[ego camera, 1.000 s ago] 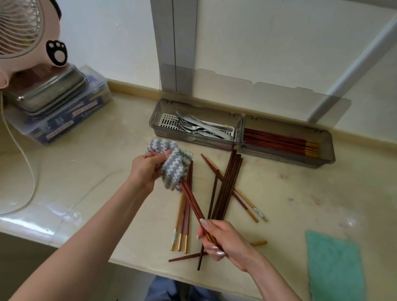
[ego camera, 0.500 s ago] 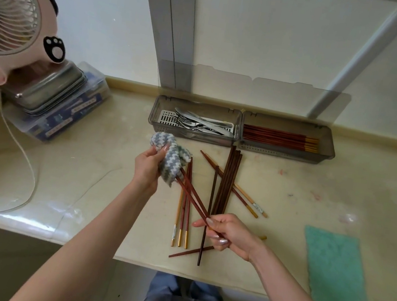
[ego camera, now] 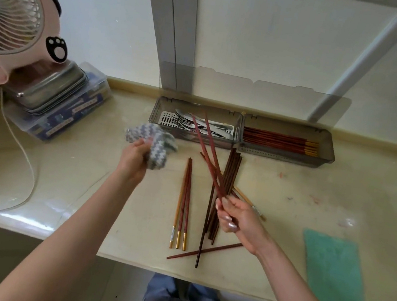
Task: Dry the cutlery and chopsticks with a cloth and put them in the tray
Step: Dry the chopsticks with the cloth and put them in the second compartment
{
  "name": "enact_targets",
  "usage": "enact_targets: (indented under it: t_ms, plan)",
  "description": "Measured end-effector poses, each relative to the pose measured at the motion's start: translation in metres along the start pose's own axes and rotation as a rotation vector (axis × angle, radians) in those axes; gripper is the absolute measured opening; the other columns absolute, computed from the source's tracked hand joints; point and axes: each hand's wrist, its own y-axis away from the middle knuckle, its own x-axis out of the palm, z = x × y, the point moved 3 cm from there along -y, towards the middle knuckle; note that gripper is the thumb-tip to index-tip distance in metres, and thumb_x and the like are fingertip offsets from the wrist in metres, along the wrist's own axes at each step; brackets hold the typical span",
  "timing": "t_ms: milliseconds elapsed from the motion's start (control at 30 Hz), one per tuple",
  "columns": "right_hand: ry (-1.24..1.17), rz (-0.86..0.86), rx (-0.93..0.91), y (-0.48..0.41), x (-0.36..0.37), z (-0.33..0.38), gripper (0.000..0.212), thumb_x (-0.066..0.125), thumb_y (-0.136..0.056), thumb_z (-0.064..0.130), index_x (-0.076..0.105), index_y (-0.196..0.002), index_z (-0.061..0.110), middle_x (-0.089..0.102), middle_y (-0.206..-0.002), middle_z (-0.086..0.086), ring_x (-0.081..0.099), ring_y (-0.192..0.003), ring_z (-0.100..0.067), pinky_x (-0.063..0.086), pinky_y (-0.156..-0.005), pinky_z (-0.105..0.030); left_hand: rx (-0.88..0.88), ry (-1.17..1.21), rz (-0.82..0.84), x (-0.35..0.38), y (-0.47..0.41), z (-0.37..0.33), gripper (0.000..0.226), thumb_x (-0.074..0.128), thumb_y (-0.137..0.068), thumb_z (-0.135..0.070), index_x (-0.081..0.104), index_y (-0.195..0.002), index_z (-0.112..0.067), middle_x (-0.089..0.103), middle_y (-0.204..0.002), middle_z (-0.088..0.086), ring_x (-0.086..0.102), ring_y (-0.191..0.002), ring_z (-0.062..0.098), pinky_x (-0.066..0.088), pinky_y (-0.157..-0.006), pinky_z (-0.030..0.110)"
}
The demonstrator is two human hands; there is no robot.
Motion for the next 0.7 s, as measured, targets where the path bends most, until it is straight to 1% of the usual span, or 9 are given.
enact_targets:
  t_ms: [33,100,200,333,433,500,567,633,700]
  plan:
    - [-0.001,0.017,-0.014,-0.004,0.005,0.003,0.023,0.038,-0.100,0.013,0.054,-0.086,0.005,0.041,-0.058,0.002,0.028,-0.047,-0.008,0.021,-0.045,-0.020,-0.031,-0.061,0.101,0.005,0.008,0.010,0.019,0.038,-0.094,0.003,0.056,-0.093,-0.002,0.064,-0.092,0.012,0.065,-0.074,0.017,0.057,-0.064,0.024]
    - [0.064,0.056,0.008,-0.013,0.020,0.003,0.024,0.037,-0.100,0.013,0.054,-0.086,0.005,0.040,-0.059,0.001,0.029,-0.045,-0.008,0.023,-0.042,-0.018,-0.088,-0.087,0.267,0.018,0.023,0.029,0.017,0.042,-0.096,-0.005,0.059,-0.095,-0.004,0.070,-0.080,0.006,0.067,-0.067,0.013,0.057,-0.063,0.023]
    - [0.145,0.047,0.072,-0.020,0.030,-0.006,0.024,0.037,-0.101,0.014,0.053,-0.087,0.006,0.037,-0.060,0.000,0.027,-0.043,-0.007,0.020,-0.040,-0.018,-0.102,-0.032,0.319,0.025,0.031,0.042,0.022,0.041,-0.097,-0.015,0.061,-0.097,-0.005,0.073,-0.078,0.001,0.069,-0.069,0.011,0.057,-0.066,0.023]
    - [0.227,0.063,0.152,-0.016,0.030,-0.009,0.030,0.035,-0.102,0.017,0.058,-0.086,0.006,0.035,-0.059,0.000,0.026,-0.044,-0.008,0.018,-0.042,-0.020,-0.124,-0.033,0.312,0.021,0.034,0.056,0.024,0.041,-0.098,-0.014,0.062,-0.099,-0.001,0.074,-0.082,0.004,0.070,-0.073,0.013,0.057,-0.067,0.023]
    - [0.234,0.076,0.201,-0.017,0.034,-0.010,0.030,0.036,-0.102,0.017,0.061,-0.097,0.001,0.039,-0.058,0.000,0.028,-0.044,-0.009,0.018,-0.042,-0.022,-0.114,-0.086,0.218,0.022,0.039,0.062,0.017,0.049,-0.094,-0.009,0.063,-0.089,-0.001,0.069,-0.075,0.006,0.066,-0.066,0.015,0.055,-0.061,0.023]
    - [0.194,0.055,0.164,-0.017,0.034,-0.011,0.025,0.042,-0.100,0.015,0.058,-0.112,-0.001,0.049,-0.062,-0.002,0.038,-0.046,-0.010,0.026,-0.041,-0.021,-0.095,-0.100,0.116,0.023,0.036,0.057,0.014,0.052,-0.092,-0.007,0.063,-0.085,-0.002,0.068,-0.070,0.004,0.066,-0.060,0.012,0.055,-0.056,0.022]
    - [0.130,0.004,0.069,-0.016,0.032,-0.011,0.023,0.051,-0.096,0.009,0.056,-0.118,0.005,0.058,-0.072,-0.008,0.053,-0.055,-0.015,0.043,-0.048,-0.024,-0.077,-0.074,0.044,0.022,0.031,0.049,0.010,0.057,-0.090,-0.008,0.063,-0.084,-0.002,0.069,-0.069,0.004,0.067,-0.058,0.011,0.056,-0.056,0.023]
    - [0.043,-0.073,-0.039,-0.014,0.030,-0.008,0.019,0.055,-0.091,0.002,0.057,-0.110,0.004,0.064,-0.080,-0.015,0.061,-0.063,-0.018,0.052,-0.057,-0.027,-0.047,-0.032,-0.004,0.021,0.026,0.041,0.009,0.061,-0.087,-0.011,0.063,-0.085,-0.002,0.071,-0.068,0.001,0.068,-0.062,0.012,0.057,-0.060,0.025]
    - [-0.027,-0.164,-0.108,-0.013,0.028,-0.006,0.012,0.056,-0.088,-0.004,0.060,-0.098,0.000,0.067,-0.079,-0.018,0.063,-0.062,-0.018,0.054,-0.057,-0.026,-0.020,-0.004,-0.026,0.022,0.027,0.038,0.008,0.061,-0.087,-0.011,0.063,-0.085,-0.004,0.071,-0.066,-0.002,0.067,-0.064,0.012,0.057,-0.064,0.026]
